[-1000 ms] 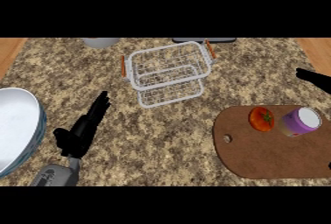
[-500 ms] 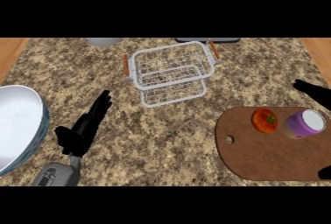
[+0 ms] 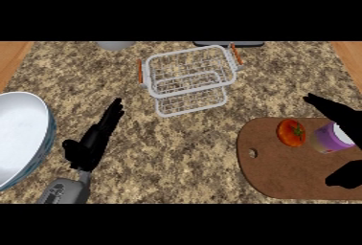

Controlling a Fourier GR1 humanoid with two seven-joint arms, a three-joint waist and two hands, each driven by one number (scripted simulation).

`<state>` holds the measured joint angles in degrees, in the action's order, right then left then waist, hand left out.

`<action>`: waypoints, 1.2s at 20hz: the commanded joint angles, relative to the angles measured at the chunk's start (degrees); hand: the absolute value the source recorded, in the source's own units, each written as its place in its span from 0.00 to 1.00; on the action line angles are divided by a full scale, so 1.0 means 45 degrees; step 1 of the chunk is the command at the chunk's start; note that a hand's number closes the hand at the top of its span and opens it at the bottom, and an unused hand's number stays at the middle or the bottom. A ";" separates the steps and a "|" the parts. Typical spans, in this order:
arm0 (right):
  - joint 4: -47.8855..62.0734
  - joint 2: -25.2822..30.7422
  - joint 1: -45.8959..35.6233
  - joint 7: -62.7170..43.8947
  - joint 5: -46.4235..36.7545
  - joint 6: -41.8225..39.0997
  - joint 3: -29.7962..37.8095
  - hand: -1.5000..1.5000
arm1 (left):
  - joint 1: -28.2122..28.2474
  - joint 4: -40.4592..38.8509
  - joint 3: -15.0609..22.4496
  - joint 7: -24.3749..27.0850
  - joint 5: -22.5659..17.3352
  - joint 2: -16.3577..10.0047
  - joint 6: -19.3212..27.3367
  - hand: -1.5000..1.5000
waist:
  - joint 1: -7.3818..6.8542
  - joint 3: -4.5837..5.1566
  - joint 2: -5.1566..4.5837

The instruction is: Pick the tomato from the cutting board and place it in the tiered basket

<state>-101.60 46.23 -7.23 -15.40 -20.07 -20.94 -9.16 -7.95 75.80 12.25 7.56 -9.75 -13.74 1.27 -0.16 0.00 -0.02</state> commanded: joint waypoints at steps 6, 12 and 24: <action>0.1834 -0.1657 -0.0019 0.1460 -0.1885 -0.0056 0.0715 0.00 | 0.0836 0.0193 -0.0697 0.0430 0.0228 -0.0002 -0.1069 0.50 | 0.0005 -0.0001 0.0007; 0.3788 -0.2704 -0.0590 0.2221 -0.3144 -0.0052 0.0923 0.00 | 0.0250 0.0326 -0.0770 -0.0394 0.0907 0.0725 -0.0708 0.50 | 0.0007 -0.0002 0.0001; 0.5745 -0.4238 -0.1192 0.3703 -0.5037 0.0218 0.1164 0.00 | -0.0258 0.0503 -0.1925 -0.1225 0.1109 0.0848 -0.1329 0.50 | 0.0014 -0.0001 0.0000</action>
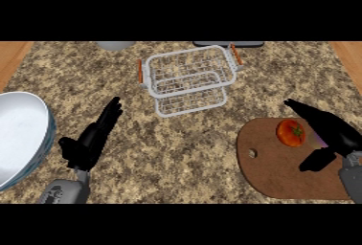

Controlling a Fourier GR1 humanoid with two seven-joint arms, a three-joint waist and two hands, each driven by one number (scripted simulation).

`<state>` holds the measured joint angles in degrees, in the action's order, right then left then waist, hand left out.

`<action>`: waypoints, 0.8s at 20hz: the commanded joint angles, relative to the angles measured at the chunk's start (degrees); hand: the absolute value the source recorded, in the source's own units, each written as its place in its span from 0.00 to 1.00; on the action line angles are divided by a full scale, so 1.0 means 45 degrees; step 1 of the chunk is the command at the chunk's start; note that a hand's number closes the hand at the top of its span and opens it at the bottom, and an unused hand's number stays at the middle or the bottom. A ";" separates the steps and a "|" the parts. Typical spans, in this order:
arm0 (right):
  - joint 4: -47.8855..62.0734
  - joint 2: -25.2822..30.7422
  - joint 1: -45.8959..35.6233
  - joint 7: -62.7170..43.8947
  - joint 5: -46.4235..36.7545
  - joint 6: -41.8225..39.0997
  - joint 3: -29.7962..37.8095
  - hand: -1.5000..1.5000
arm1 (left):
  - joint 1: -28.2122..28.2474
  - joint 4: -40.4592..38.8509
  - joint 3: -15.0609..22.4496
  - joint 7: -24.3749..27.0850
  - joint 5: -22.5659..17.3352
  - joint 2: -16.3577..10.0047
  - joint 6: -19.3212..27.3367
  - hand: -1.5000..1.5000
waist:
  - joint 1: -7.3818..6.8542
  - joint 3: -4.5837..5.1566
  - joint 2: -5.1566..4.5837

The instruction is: Pick the tomato from the cutting board and place it in the tiered basket

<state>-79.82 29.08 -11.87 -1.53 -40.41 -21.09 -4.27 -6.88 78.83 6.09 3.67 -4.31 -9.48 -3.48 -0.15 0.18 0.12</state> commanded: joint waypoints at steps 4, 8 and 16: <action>0.1963 -0.0634 -0.0729 0.1640 -0.0255 0.0418 0.0500 1.00 | -0.0011 -0.0401 -0.0412 0.0350 0.0266 -0.0026 -0.0362 0.50 | -0.0034 -0.0044 -0.0040; 0.1425 -0.1158 -0.0746 0.2418 -0.0195 0.1362 0.0657 1.00 | 0.0201 -0.0282 -0.0277 0.0480 0.0297 0.0259 -0.0409 0.50 | -0.0017 -0.0043 -0.0036; 0.0672 -0.1614 -0.0414 0.2636 -0.0585 0.1135 0.0971 1.00 | -0.0483 -0.0660 -0.0722 0.0134 0.0637 0.0493 -0.0584 0.50 | 0.0034 -0.0040 -0.0025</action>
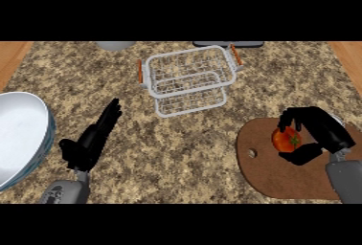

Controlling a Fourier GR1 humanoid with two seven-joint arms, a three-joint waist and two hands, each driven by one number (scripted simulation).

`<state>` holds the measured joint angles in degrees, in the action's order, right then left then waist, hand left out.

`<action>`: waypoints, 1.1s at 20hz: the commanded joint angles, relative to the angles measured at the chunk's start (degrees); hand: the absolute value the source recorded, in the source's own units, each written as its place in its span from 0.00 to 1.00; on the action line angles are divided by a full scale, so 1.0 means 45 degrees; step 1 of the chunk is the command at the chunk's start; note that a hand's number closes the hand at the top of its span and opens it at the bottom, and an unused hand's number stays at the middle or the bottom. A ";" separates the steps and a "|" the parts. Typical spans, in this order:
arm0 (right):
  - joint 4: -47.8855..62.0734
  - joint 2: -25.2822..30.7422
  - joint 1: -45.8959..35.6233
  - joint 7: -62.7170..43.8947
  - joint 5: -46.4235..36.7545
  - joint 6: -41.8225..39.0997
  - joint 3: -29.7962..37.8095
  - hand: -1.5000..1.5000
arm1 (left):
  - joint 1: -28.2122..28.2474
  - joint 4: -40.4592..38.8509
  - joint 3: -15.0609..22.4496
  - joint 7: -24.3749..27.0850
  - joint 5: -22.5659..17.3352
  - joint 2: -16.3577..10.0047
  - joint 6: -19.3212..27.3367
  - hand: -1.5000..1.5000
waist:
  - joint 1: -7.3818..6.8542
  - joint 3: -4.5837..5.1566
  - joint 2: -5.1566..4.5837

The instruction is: Pick the tomato from the cutting board and place it in the tiered basket

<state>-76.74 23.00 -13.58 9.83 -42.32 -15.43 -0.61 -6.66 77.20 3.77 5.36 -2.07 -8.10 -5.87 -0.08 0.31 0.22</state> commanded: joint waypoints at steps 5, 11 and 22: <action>0.2087 0.0549 -0.1586 0.0396 -0.1008 0.0424 0.0698 1.00 | -0.0152 -0.0780 -0.0066 0.0723 0.0331 0.0451 -0.0093 0.50 | -0.0057 -0.0068 -0.0083; 0.6620 0.2855 -0.3729 0.2118 -0.2517 0.1554 0.1204 1.00 | -0.0589 0.0442 0.0158 -0.0875 0.0265 0.0396 -0.0049 0.50 | -0.0359 -0.0093 -0.0165; 0.4076 0.2117 -0.6024 0.2375 0.2239 -0.1965 0.3773 1.00 | -0.0134 0.0070 -0.0565 -0.0260 -0.0024 0.0040 -0.0215 0.50 | 0.0099 -0.0055 0.0022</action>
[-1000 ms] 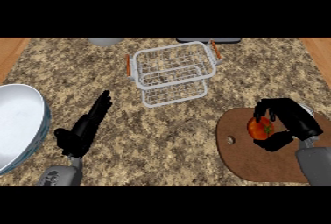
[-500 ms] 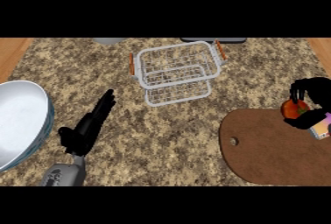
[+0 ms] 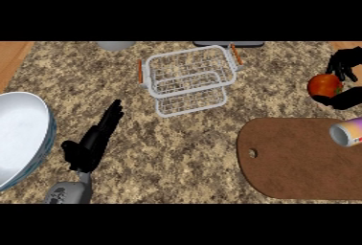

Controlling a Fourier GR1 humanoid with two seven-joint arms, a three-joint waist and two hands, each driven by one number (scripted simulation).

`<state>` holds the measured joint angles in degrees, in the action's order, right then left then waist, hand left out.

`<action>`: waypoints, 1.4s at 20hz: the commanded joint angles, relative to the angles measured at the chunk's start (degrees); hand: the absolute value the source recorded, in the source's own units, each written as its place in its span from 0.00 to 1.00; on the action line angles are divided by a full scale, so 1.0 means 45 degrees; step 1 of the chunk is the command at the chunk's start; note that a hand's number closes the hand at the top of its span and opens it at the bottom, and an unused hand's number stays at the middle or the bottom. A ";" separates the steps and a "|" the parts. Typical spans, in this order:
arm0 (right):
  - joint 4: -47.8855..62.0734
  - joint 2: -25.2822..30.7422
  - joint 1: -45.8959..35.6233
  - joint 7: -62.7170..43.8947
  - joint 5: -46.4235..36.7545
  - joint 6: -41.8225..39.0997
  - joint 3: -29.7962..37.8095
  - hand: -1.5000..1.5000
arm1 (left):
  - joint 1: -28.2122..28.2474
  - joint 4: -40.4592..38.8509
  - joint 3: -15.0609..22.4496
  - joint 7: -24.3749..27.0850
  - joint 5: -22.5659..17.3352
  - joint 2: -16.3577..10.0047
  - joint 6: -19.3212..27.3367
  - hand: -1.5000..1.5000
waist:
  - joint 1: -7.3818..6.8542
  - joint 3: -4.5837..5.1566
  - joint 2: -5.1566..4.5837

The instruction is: Pick the tomato from the cutting board and place it in the tiered basket

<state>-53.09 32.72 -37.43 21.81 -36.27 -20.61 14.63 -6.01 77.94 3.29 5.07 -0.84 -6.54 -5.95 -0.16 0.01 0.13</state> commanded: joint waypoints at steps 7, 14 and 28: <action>-0.2654 -0.1131 -0.3031 -0.4507 0.1921 -0.2336 0.0286 1.00 | 0.0187 0.0646 -0.0040 -0.0458 -0.0048 -0.0075 -0.0163 0.50 | -0.0044 0.0008 0.0012; -0.2985 -0.3000 -0.5563 -0.8089 0.2032 -0.1964 -0.0541 1.00 | 0.0032 -0.0241 -0.0060 0.0518 0.0275 0.0057 -0.0145 0.50 | -0.0109 0.0013 -0.0025; 0.1209 -0.5729 -0.8763 -0.8850 0.1135 0.0226 -0.1726 1.00 | -0.0477 -0.0416 -0.0119 0.0031 0.0343 0.0214 -0.0182 0.50 | -0.0239 0.0007 -0.0089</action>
<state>-52.28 10.02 -73.97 -18.14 -29.53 -22.46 8.56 -7.85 76.53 2.55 5.03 -0.14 -6.03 -7.45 -1.17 0.05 -0.23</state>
